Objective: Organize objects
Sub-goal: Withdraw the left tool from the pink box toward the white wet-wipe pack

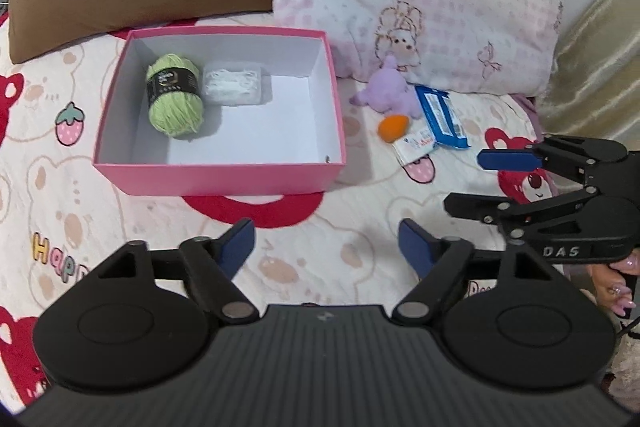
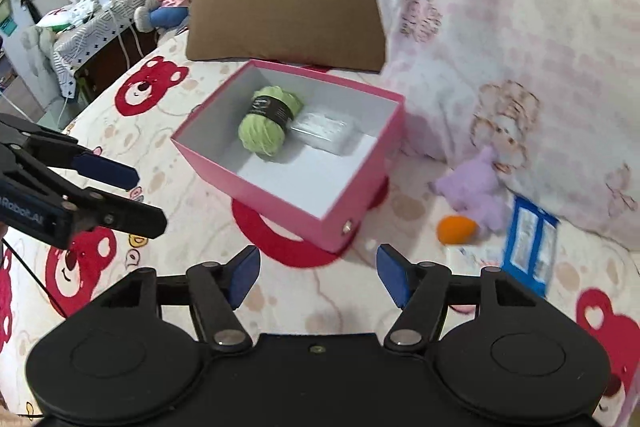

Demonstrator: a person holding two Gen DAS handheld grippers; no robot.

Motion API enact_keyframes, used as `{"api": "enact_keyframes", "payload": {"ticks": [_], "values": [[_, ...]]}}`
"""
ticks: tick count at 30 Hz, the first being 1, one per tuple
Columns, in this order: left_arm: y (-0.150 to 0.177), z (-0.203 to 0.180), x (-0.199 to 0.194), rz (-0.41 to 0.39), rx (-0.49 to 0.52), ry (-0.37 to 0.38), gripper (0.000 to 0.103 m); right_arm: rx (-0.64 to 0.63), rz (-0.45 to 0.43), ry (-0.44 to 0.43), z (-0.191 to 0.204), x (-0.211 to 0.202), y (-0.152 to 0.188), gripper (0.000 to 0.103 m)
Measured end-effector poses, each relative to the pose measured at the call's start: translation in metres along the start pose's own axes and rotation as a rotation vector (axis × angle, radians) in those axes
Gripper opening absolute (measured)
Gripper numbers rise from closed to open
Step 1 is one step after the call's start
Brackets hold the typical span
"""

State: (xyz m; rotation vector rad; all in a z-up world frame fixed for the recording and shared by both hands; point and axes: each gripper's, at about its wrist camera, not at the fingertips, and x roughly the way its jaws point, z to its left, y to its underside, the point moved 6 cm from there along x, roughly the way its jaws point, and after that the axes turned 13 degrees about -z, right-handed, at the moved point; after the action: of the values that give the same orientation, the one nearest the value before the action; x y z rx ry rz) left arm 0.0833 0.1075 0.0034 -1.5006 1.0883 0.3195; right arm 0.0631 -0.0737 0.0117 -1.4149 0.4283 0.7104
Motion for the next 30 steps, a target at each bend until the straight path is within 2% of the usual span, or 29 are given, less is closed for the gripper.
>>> {"api": "enact_keyframes", "payload": {"ticks": [5, 11, 17, 23, 30], "values": [[0.023, -0.007, 0.013, 0.050, -0.019, 0.013, 0.082, 0.017, -0.004, 0.023, -0.011, -0.019, 0.016, 0.069], [0.035, -0.024, 0.016, 0.072, -0.002, 0.043, 0.082, 0.014, -0.007, 0.041, -0.020, -0.038, 0.032, 0.069], [0.034, -0.047, 0.015, 0.057, 0.026, 0.073, 0.083, 0.019, -0.027, 0.044, -0.027, -0.051, 0.045, 0.069], [0.041, -0.073, 0.030, 0.067, 0.053, 0.122, 0.083, 0.038, -0.044, 0.048, -0.039, -0.052, 0.061, 0.069], [0.037, -0.095, 0.055, 0.018, 0.065, 0.141, 0.083, 0.028, -0.095, 0.078, -0.060, -0.044, 0.076, 0.069]]}}
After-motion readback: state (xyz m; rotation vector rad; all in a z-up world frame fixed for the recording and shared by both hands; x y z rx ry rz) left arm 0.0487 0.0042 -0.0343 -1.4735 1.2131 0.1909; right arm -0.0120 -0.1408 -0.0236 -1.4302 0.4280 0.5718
